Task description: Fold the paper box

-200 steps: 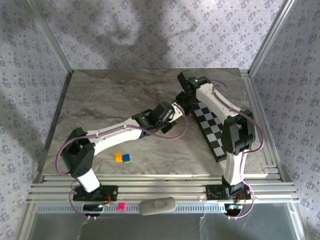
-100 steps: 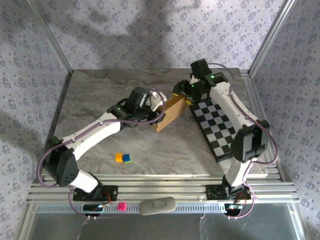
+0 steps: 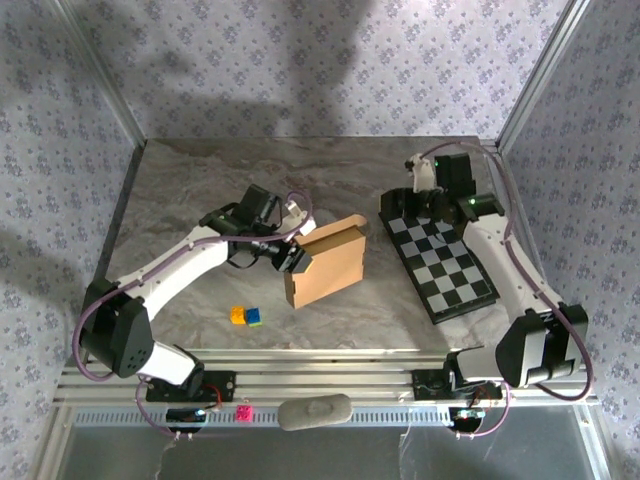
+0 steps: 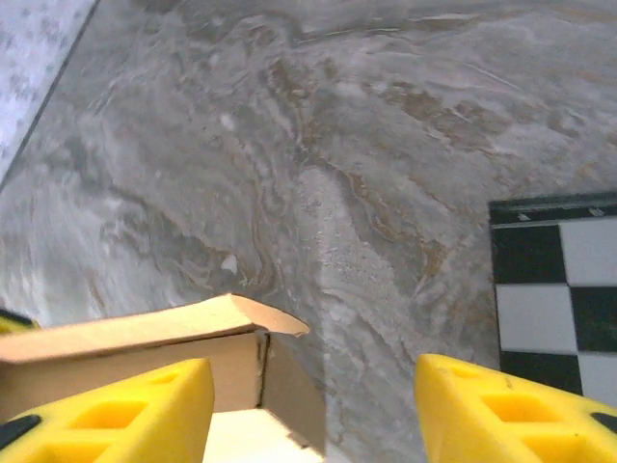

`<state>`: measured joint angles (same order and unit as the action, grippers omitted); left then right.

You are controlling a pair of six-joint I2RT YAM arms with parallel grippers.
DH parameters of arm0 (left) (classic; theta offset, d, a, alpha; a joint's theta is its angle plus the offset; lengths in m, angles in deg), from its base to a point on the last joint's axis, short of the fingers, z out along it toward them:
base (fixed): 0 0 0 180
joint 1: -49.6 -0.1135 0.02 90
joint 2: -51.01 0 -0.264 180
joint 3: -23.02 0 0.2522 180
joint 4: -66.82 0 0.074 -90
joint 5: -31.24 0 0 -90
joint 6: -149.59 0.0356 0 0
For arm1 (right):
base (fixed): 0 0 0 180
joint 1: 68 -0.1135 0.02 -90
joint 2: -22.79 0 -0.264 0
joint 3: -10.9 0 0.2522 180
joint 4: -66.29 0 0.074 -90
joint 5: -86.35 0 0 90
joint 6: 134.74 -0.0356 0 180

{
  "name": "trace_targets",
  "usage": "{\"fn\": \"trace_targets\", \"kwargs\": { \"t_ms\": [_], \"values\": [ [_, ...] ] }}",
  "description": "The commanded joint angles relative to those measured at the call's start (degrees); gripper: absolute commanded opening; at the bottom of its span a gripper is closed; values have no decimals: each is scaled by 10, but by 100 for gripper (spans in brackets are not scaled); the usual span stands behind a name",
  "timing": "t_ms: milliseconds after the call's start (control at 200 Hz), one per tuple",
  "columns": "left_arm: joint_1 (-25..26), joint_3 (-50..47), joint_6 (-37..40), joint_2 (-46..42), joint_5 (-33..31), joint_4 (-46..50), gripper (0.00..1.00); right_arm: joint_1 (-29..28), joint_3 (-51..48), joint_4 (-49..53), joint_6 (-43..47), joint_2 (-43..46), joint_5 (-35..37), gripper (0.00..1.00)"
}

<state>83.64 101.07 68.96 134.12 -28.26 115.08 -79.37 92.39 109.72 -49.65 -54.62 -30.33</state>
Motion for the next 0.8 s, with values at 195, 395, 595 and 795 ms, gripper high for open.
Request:
{"fn": "trace_targets", "kwargs": {
  "t_ms": [195,395,595,795],
  "values": [
    [-16,24,81,33,30,59,46,-8,1,-14,231,-79,-167,54],
    [-19,31,93,40,23,63,46,-29,97,35,260,-178,-192,51],
    [-21,34,95,43,8,58,46,-49,146,75,270,-213,-192,45],
    [-25,43,104,49,3,59,46,-48,100,85,293,-173,-185,40]
  ]
}}
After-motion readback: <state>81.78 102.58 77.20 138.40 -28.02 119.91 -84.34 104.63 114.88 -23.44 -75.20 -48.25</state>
